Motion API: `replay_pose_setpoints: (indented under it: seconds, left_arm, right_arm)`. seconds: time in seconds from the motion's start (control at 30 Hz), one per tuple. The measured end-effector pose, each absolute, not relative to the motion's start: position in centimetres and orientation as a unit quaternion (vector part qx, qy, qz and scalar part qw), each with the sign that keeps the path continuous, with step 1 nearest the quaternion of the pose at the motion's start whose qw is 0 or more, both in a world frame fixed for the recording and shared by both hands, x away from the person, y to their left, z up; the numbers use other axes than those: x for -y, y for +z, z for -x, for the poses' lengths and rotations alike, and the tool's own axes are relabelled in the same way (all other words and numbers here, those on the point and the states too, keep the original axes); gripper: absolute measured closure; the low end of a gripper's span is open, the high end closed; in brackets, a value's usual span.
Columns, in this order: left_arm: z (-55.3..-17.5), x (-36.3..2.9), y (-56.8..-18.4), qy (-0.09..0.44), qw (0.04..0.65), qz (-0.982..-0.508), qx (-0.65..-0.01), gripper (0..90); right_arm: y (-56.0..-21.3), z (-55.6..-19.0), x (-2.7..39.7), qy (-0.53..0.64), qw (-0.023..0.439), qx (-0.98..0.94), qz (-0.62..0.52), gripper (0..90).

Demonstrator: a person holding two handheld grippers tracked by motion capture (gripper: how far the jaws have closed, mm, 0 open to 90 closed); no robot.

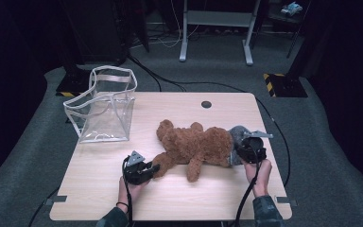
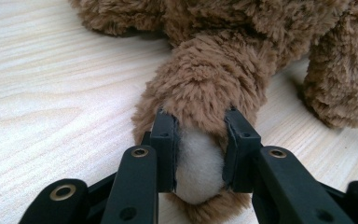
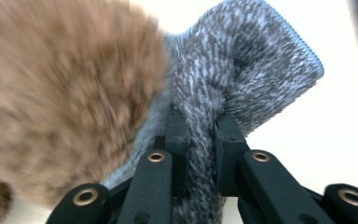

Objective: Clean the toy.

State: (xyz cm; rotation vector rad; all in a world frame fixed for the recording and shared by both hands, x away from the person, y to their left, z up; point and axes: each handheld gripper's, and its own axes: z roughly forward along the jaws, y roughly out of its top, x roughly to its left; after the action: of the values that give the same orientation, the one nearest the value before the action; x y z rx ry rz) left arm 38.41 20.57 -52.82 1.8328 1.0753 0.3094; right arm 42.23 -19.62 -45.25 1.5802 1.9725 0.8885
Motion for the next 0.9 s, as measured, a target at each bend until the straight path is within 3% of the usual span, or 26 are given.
replay_pose_setpoints:
  seconds: [0.13, 0.43, 0.67, 0.9]
  left_arm:
    - [-38.4, -20.5, -52.8, 0.127, 0.477, -0.749, -0.441, 69.6]
    - [-38.4, -20.6, -52.8, 0.127, 0.474, -0.752, -0.440, 69.6]
    - [-38.4, -20.6, -52.8, 0.126, 0.475, -0.752, -0.438, 69.5]
    - [-38.4, -20.7, -52.8, 0.132, 0.473, -0.754, -0.435, 68.6]
  right_arm:
    - [-48.6, -42.5, 19.7, 0.288, 0.182, -0.735, -0.586, 79.5]
    - [-44.4, -40.5, 20.5, 0.341, 0.248, -0.705, -0.570, 79.2]
    - [-48.8, -40.9, 19.5, 0.296, 0.196, -0.736, -0.576, 79.3]
    - [-47.4, -39.5, 21.6, 0.317, 0.215, -0.717, -0.582, 79.2]
